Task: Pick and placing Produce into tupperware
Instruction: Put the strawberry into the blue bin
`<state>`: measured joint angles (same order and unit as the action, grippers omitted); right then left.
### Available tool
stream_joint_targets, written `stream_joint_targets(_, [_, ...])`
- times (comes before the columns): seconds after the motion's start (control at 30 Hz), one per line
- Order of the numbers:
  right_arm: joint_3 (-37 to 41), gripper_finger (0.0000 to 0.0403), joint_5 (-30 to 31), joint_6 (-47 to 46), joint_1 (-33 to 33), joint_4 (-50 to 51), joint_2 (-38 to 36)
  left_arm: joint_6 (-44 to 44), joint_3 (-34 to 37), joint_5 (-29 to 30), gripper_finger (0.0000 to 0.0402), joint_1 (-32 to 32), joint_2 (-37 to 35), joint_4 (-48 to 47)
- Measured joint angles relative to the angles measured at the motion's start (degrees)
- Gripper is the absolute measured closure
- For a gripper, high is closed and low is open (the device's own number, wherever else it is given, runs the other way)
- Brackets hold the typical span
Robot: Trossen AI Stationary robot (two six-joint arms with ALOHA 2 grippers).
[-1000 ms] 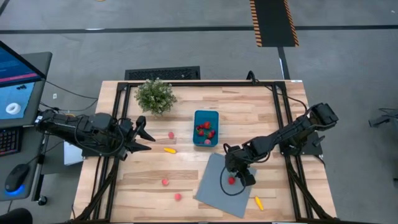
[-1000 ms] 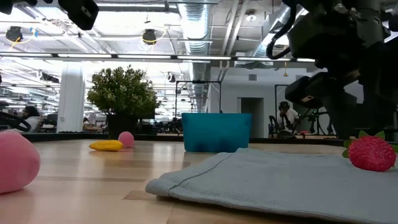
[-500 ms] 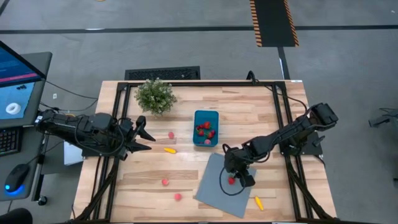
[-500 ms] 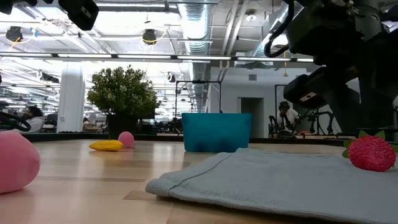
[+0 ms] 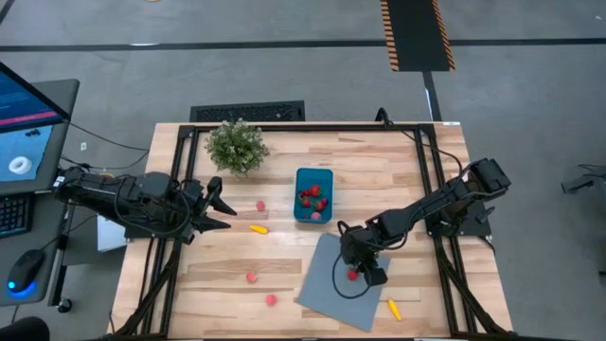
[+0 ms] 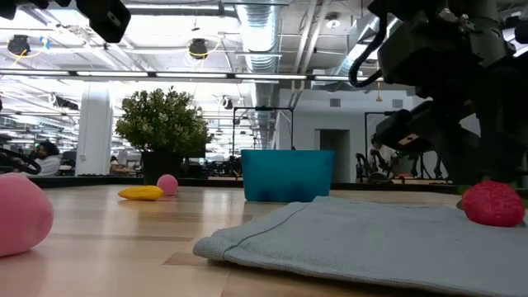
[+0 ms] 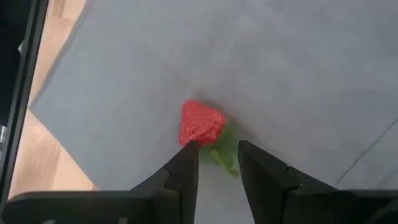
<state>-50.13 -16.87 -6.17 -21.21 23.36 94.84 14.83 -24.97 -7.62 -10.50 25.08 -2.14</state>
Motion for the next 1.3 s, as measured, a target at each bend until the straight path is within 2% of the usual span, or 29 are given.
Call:
stream_joint_targets(0.1, [0.02, 0.0284, -1.20, 0.00, 0.00, 0.24, -0.01, 0.00, 0.00, 0.01, 0.0234, 0.00, 0.00, 0.03])
stream_joint_targets(0.3, [0.07, 0.0373, -4.22, -0.25, 0.00, 0.51, 0.01, 0.00, 0.00, 0.50, 0.0234, 0.00, 0.01, 0.05])
stream_joint_targets(0.37, [0.09, 0.0389, -4.39, -0.74, 0.00, 0.61, 0.01, -0.02, 0.00, 0.55, 0.0234, 0.00, 0.00, 0.05])
stream_joint_targets(0.5, [0.09, 0.0380, -4.35, -2.33, 0.29, 0.82, 0.01, -0.03, 0.00, 0.61, 0.0234, 0.00, 0.00, 0.07])
stream_joint_targets(0.7, [0.11, 0.0391, -4.04, -4.22, 1.93, 1.15, -0.25, -0.32, 0.00, 1.96, 0.0234, 0.00, 0.00, 0.07])
stream_joint_targets(0.83, [0.12, 0.0392, -4.01, -5.81, 4.20, -1.03, -0.69, -1.01, 0.00, 4.84, 0.0234, 0.00, -0.49, 0.02])
stream_joint_targets(1.03, [0.13, 0.0392, -2.46, -6.10, 6.81, -3.83, -6.27, -2.29, -0.02, 6.76, 0.0234, 0.02, -5.01, 0.06])
stream_joint_targets(1.3, [0.08, 0.0392, 2.08, -7.24, 9.26, -1.77, -17.68, -2.27, -0.07, 7.45, 0.0234, 0.00, -11.59, -2.89])
